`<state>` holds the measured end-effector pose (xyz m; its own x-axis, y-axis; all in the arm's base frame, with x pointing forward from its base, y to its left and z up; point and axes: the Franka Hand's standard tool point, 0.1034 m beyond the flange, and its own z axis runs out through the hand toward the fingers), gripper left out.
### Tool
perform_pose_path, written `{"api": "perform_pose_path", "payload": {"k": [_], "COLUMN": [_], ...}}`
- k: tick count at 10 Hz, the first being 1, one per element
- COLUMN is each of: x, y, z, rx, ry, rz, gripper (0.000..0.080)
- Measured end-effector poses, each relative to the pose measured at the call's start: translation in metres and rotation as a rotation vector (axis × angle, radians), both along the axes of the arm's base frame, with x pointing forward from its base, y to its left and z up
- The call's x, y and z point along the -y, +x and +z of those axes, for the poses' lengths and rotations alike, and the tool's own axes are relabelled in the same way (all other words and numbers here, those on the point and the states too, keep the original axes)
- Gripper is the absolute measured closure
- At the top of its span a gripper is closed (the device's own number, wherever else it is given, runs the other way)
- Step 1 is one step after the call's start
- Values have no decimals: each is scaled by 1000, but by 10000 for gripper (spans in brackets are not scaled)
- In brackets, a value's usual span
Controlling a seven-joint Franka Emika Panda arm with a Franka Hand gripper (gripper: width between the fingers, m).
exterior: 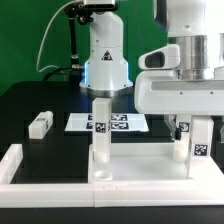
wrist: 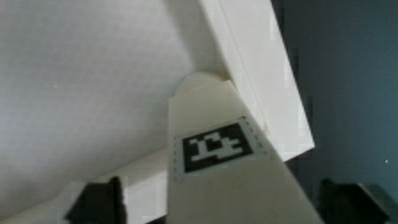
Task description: Assemble desk
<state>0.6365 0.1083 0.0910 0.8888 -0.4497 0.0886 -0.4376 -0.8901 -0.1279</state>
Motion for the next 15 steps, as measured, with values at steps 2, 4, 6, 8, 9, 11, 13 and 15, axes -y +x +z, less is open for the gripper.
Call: {"api": "perform_pose_path", "payload": {"k": [2,4,6,8,9,11,13,15], "x": [0,0,-1,1,0,6,11,11], "y": [0,0,1,1,2,2,3,3], "z": [0,0,0,0,0,0,-2,-1], "rx": [-12,-22,-67,-119,-138,-162,-169,-171], "ry": [23,41,74,133,166,200,206,211], "rz": [-159,-290,-553,-800,-972,-1221,-1326,-1405], "gripper": [511,511,511,511,511,511,510,509]}}
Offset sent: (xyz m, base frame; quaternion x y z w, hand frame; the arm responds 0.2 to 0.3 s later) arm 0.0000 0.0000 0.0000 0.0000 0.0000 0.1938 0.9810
